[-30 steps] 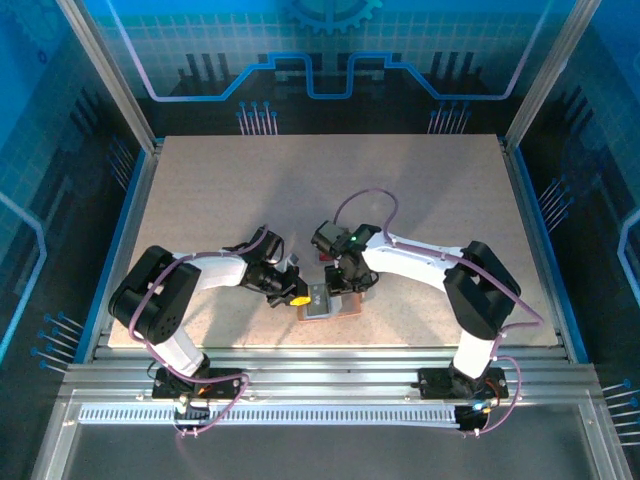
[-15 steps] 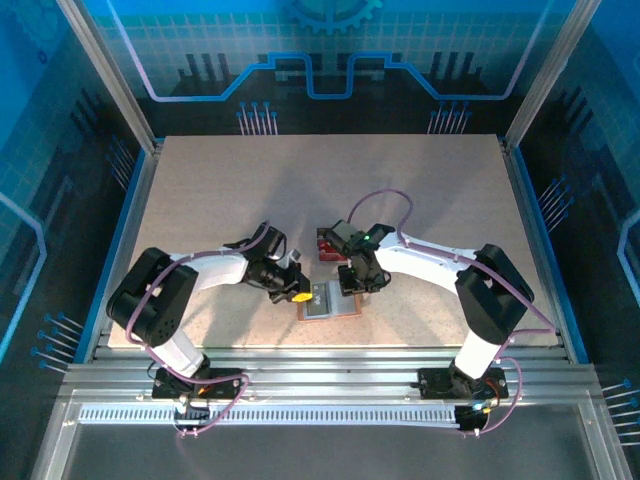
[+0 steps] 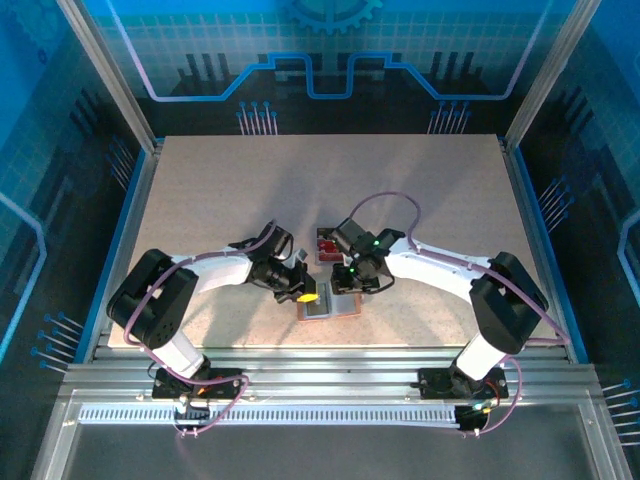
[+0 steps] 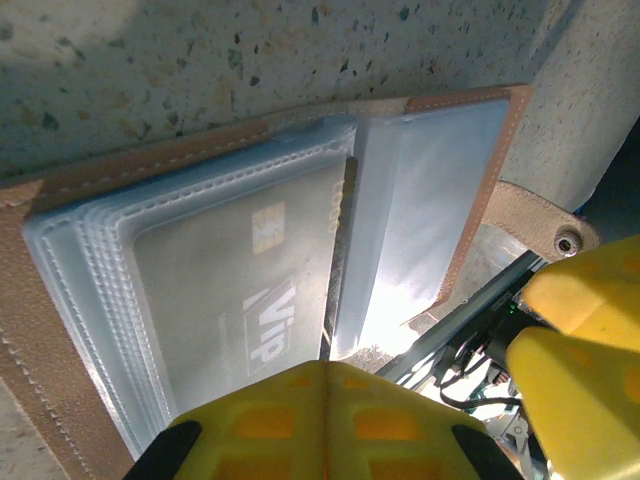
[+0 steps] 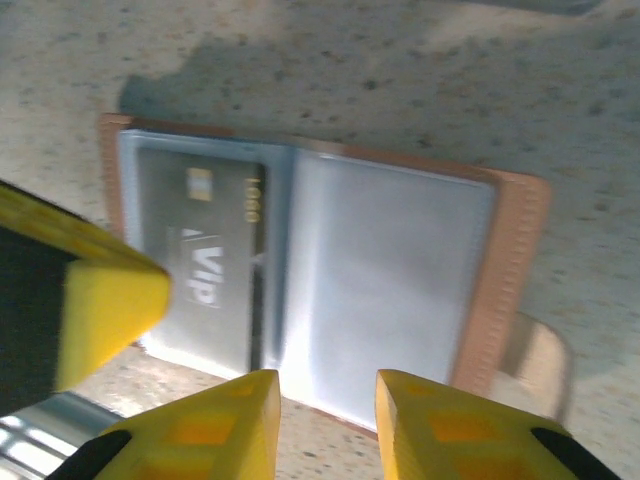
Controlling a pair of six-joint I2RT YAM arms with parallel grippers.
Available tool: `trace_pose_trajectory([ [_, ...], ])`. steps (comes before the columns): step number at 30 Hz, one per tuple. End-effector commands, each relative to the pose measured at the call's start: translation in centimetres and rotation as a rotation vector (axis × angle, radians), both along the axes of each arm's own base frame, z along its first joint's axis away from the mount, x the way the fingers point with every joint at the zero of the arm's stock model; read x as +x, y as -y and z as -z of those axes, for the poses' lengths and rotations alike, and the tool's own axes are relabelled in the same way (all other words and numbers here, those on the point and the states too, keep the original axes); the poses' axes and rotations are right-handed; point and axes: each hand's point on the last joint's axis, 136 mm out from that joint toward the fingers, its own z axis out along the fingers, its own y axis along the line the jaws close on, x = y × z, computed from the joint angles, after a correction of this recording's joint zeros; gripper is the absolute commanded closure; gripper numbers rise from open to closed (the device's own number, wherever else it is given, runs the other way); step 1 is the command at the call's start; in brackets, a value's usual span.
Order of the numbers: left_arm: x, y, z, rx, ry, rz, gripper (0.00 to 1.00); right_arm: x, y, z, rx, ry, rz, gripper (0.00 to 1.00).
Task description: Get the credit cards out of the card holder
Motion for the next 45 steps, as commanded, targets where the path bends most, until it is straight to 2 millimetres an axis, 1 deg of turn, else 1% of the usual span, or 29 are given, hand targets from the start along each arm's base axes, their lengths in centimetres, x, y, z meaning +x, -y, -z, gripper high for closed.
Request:
trace_pose_trajectory([
  [1,0.0,0.2,-0.6,0.012,0.001,0.000,0.94,0.3,-2.9,-1.1,0.196,-0.029,0.006,0.70],
  [6,-0.3,-0.1,0.0,0.028,-0.010,-0.002,0.94,0.3,-5.2,-0.5,0.304,-0.083,0.005,0.72],
  [8,-0.5,-0.2,0.1,0.033,-0.012,-0.002,0.94,0.4,-5.6,-0.1,0.318,-0.095,0.005,0.72],
  [11,-0.6,-0.4,0.5,0.048,-0.015,-0.002,0.94,0.4,-5.7,0.7,0.311,-0.112,0.005,0.72],
  [20,-1.4,-0.9,1.6,0.082,-0.041,0.020,0.94,0.3,-4.9,2.6,0.267,-0.140,0.021,0.73],
  [24,-1.5,-1.2,1.8,0.099,-0.040,0.021,0.95,0.3,-4.3,3.2,0.230,-0.146,0.028,0.76],
  [28,-1.6,-1.3,2.0,0.109,-0.042,0.024,0.95,0.2,-4.0,3.5,0.216,-0.149,0.029,0.77],
  [31,-1.5,-1.3,2.1,0.114,-0.044,0.022,0.95,0.2,-3.4,3.7,0.183,-0.146,0.035,0.77],
  [34,-1.4,-1.4,2.0,0.119,-0.043,0.023,0.95,0.2,-3.0,3.6,0.162,-0.134,0.038,0.79],
  [37,-1.4,-1.4,2.0,0.123,-0.041,0.026,0.95,0.2,-3.0,3.5,0.161,-0.133,0.034,0.81],
  [45,-1.3,-1.4,2.0,0.127,-0.040,0.027,0.95,0.2,-3.6,3.6,0.189,-0.145,0.019,0.83],
])
